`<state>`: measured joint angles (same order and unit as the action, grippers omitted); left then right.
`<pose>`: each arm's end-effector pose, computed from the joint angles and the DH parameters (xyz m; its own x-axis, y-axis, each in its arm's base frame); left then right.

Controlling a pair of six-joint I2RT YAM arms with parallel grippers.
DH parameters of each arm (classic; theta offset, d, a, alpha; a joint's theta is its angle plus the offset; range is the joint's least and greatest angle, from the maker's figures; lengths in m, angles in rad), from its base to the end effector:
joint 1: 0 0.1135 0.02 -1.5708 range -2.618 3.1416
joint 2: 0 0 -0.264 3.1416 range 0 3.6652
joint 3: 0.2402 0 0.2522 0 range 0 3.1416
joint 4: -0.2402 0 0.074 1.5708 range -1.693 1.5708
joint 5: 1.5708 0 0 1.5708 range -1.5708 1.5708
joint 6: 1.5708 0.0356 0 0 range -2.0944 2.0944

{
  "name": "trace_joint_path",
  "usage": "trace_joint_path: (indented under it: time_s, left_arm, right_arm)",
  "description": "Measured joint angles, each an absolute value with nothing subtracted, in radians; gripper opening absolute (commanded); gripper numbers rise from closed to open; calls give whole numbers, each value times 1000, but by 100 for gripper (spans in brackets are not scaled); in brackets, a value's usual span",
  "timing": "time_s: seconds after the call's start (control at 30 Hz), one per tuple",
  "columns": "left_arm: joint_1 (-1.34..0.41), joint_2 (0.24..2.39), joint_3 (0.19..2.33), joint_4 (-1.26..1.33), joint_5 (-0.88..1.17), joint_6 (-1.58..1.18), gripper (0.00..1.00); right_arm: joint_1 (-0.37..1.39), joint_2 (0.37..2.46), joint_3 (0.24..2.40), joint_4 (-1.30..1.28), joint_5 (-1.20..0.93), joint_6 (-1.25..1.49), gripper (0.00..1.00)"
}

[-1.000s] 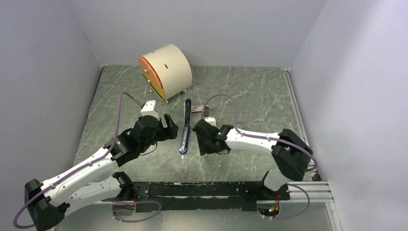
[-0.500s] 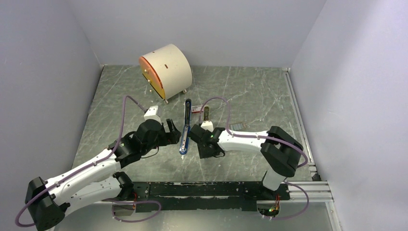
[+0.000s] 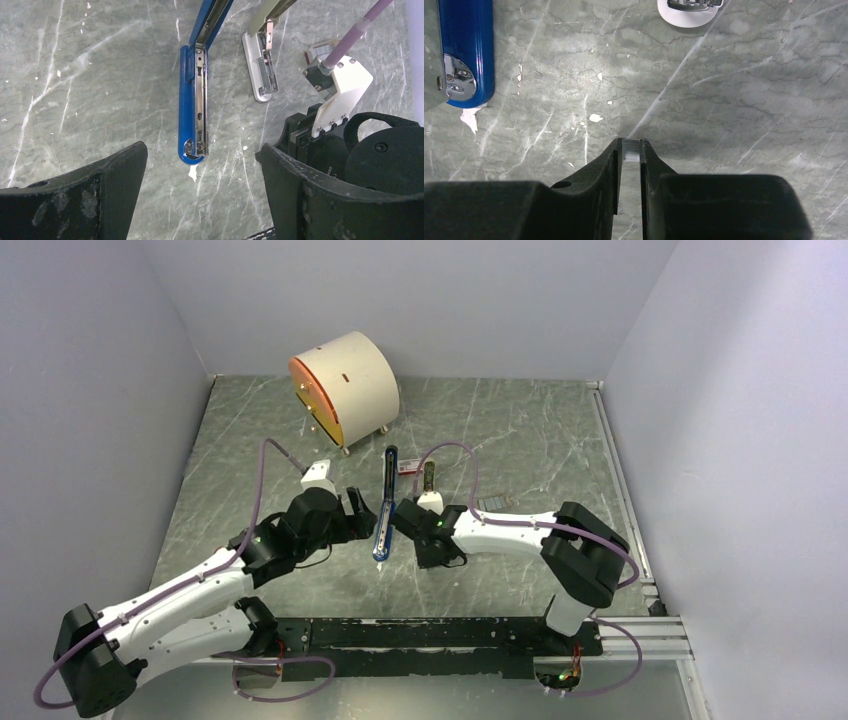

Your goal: Load the staples into the stapler

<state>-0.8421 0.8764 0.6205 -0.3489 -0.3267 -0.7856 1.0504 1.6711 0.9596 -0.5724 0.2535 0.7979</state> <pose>0.1363 -0.1355 0.2512 -0.6431 -0.2854 -0.7106 0.1075 0.8851 -0.4528 0.1578 0.2574 0.1576 -0.9090 -0.1923 -0.3698 -0.2204 0.9748 0.0346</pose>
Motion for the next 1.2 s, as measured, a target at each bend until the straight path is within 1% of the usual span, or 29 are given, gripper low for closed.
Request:
trace_joint_path:
  time_s: [0.27,0.4,0.53,0.63,0.7,0.77,0.83,0.9,1.07,1.2]
  left_arm:
    - [-842,909,619,-336,-266,-777,86]
    - [-842,913,612,-293,-205,-770,89]
    - [-842,913,604,-243,-129,-766,92]
    - [-842,913,604,-194,-71,-766,92]
    - [-842,915,605,-155,-28,-767,91]
    - [-842,922,607,-115,15,-772,87]
    - [-842,938,616,-63,60,-783,82]
    - [-842,956,632,-25,84,-803,80]
    - [-842,1003,678,99,130,-873,84]
    - [-839,1032,691,232,171,-936,83]
  right_arm:
    - [1048,1668,955,-553,250,805,17]
    - [1015,1607,897,-470,213,803,17]
    - [910,1454,789,-335,100,799,16]
    - [801,1367,741,-250,11,796,17]
    - [737,1314,726,-190,-54,797,17]
    - [687,1271,725,-125,-122,805,17]
    - [648,1236,725,-59,-187,825,17]
    - [598,1201,723,22,-265,866,17]
    - [512,1149,716,217,-408,988,17]
    - [493,1135,714,324,-492,1071,17]
